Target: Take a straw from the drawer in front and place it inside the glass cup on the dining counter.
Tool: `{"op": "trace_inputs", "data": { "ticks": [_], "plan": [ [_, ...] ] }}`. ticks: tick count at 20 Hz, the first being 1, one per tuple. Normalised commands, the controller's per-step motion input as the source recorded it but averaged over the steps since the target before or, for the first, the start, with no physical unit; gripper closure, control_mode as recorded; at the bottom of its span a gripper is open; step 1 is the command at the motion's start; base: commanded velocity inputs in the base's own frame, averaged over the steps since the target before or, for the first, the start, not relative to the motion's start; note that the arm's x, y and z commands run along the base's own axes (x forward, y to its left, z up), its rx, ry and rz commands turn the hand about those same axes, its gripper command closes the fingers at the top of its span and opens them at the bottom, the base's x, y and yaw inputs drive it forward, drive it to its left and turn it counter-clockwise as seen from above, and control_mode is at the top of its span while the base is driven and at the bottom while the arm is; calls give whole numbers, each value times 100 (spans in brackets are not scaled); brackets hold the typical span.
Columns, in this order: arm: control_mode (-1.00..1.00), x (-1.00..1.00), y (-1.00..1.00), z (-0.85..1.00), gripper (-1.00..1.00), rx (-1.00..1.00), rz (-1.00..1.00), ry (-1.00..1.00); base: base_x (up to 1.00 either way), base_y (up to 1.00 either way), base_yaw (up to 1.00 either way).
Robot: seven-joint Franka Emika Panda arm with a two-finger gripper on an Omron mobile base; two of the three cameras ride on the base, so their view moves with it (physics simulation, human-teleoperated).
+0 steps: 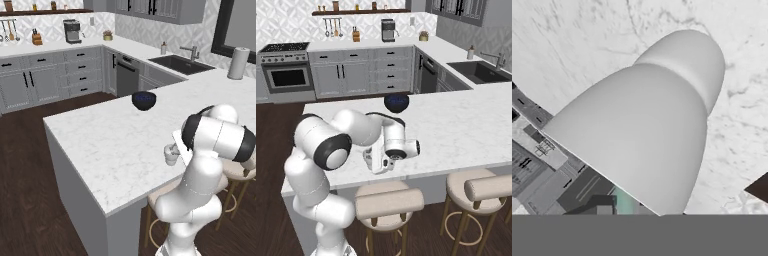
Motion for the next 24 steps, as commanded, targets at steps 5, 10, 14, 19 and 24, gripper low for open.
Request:
{"op": "trace_inputs", "data": {
  "ticks": [5, 10, 14, 19, 24],
  "plan": [
    [-100, 8, -11, -13, -100, 3, 0, -4, 0, 0, 0],
    [-100, 3, -25, 0, -100, 10, 0, -8, 0, 0, 0],
    [-100, -10, -21, 0, -100, 10, 0, -14, 0, 0, 0],
    [-100, -8, 0, 0, -100, 4, 0, -9, 0, 0, 0],
    [-100, 3, 0, -13, -100, 0, 0, -2, 0, 0, 0]
  ]
}}
